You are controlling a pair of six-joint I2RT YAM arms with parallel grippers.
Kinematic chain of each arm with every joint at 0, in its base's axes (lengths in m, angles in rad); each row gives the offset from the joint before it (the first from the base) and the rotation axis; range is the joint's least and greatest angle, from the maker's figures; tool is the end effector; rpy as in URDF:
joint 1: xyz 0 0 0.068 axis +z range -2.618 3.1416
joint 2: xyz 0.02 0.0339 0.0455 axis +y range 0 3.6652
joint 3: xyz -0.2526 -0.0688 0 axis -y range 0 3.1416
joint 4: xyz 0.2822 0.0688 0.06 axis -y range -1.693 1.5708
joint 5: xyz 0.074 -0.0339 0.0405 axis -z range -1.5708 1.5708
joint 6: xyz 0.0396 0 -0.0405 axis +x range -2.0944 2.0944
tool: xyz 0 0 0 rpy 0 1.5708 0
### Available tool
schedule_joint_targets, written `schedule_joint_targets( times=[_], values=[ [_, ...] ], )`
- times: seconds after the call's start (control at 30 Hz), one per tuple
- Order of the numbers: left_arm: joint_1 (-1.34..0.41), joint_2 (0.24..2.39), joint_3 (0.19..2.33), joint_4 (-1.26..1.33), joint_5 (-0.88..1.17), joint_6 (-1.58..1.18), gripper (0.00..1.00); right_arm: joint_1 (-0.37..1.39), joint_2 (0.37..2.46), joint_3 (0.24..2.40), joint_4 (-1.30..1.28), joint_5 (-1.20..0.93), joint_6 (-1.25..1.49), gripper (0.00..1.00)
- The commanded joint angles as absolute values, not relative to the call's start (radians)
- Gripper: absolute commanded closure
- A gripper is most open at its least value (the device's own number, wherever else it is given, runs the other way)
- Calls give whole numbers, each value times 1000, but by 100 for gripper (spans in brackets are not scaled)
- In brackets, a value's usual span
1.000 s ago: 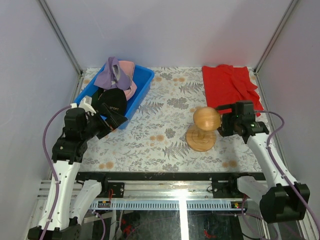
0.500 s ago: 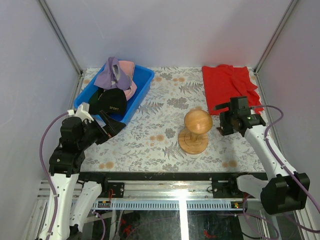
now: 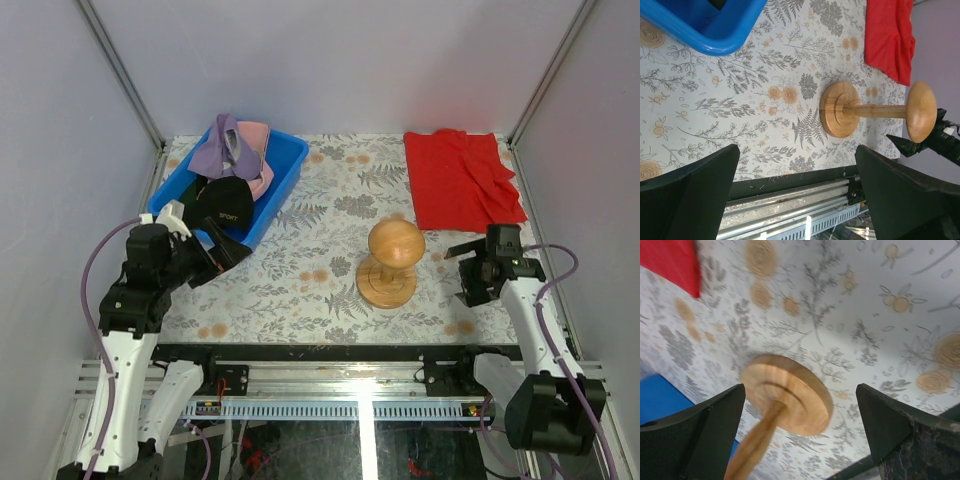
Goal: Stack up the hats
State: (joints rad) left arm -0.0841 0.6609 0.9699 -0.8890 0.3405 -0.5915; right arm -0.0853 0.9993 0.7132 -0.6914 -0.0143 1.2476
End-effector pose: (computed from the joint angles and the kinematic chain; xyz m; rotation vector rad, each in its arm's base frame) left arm 0.1626 -0.0270 0.3505 -0.3545 2.1819 -0.7511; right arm 0.2337 -0.0194 0.2097 1.6130 2.0601 0.4547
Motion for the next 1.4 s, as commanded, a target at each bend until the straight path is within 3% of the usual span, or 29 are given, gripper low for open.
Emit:
schedule_joint_targets(
  times=[0.0, 0.27, 0.53, 0.73, 1.37],
  values=[
    [-87, 702, 994, -825, 338, -582, 0, -80, 909, 637, -777, -89, 1183, 1],
    [-88, 757, 978, -740, 354, -601, 0, -63, 738, 484, -784, -250, 1151, 0],
    [-90, 765, 958, -720, 361, -610, 0, 112, 616, 314, -598, -334, 1303, 1],
    [-89, 761, 956, -717, 356, -613, 0, 228, 746, 290, -425, -306, 1354, 0],
    [-89, 737, 954, -763, 313, -591, 0, 279, 1179, 328, 49, -268, 1325, 0]
  ],
)
